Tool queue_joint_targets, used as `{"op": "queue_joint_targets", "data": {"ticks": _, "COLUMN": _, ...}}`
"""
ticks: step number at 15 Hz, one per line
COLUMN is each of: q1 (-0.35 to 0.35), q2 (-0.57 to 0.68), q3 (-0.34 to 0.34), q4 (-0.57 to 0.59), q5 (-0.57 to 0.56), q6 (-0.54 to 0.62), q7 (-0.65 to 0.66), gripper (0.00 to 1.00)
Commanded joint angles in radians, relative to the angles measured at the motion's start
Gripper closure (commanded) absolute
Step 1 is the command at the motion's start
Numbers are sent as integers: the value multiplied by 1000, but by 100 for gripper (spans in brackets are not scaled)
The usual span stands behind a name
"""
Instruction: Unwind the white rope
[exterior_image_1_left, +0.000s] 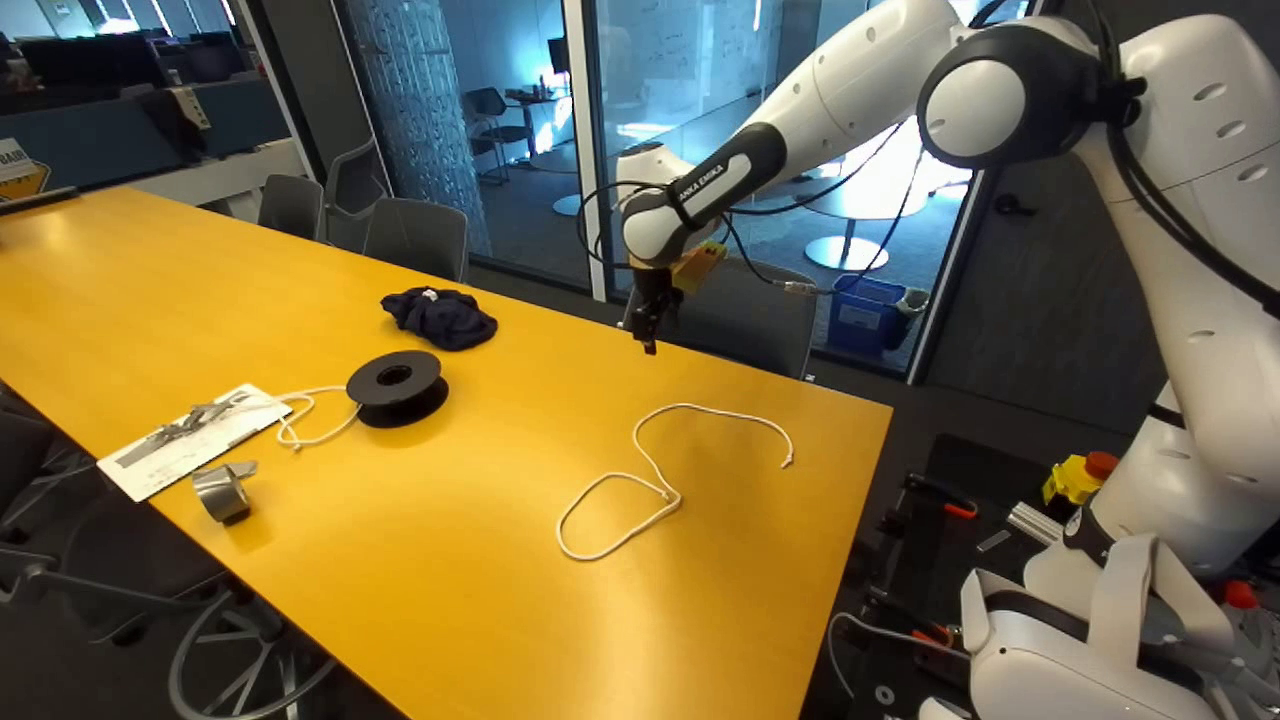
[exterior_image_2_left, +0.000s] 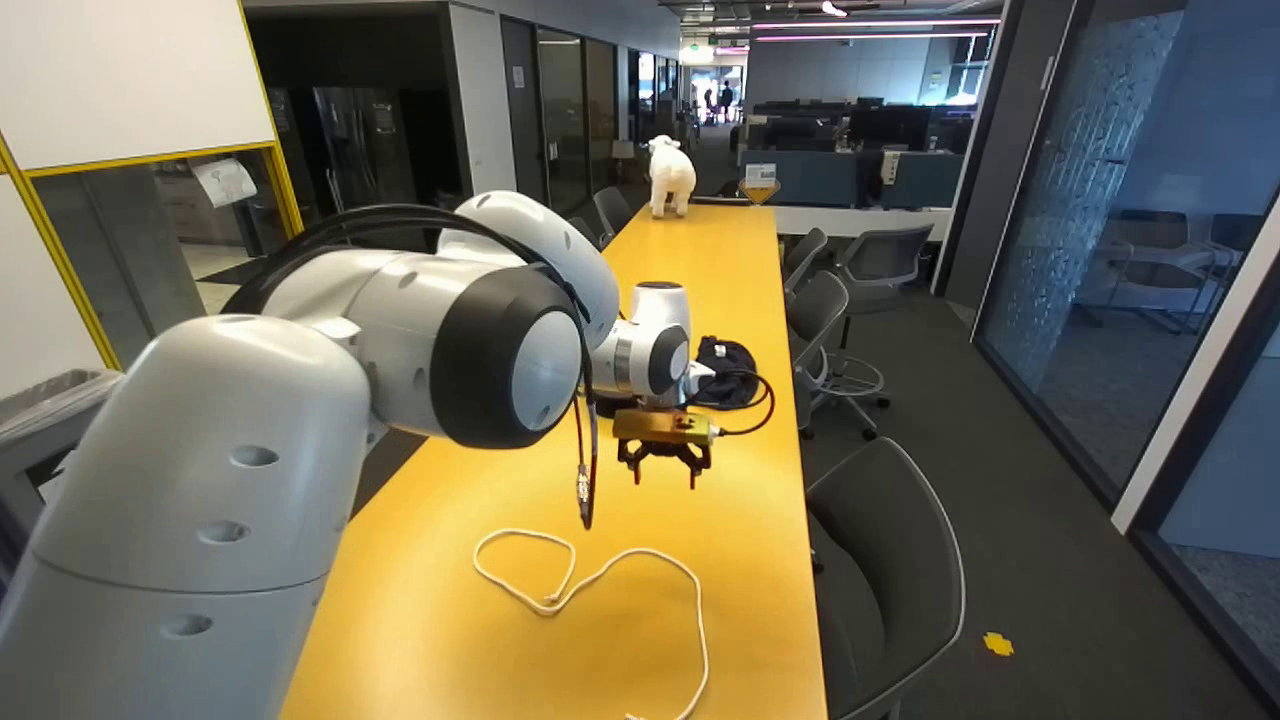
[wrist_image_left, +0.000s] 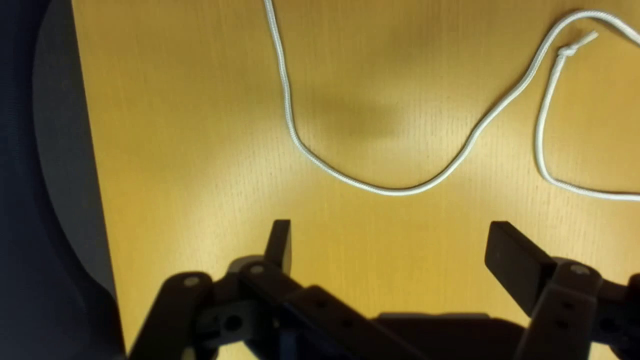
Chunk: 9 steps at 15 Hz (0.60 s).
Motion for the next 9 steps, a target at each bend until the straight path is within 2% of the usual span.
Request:
{"op": "queue_joint_targets", "data": {"ticks": 1, "q1": -25, "q2": -171, "q3": -19, "q4": -244, "q5": 47, "q6": 210, "q7": 43, "gripper": 0}}
{"op": "queue_joint_targets", "data": {"ticks": 4, "q1": -52, "q2": -280, "q3": -27, "q4": -393, "q5": 92, "q6": 314, "q7": 54, "gripper": 0}}
{"op": "queue_joint_targets", "data": {"ticks": 9, "q1": -73, "q2": -494, "q3": -39, "q4": -650, "q5": 133, "q6": 342, "q7": 17, "gripper": 0}}
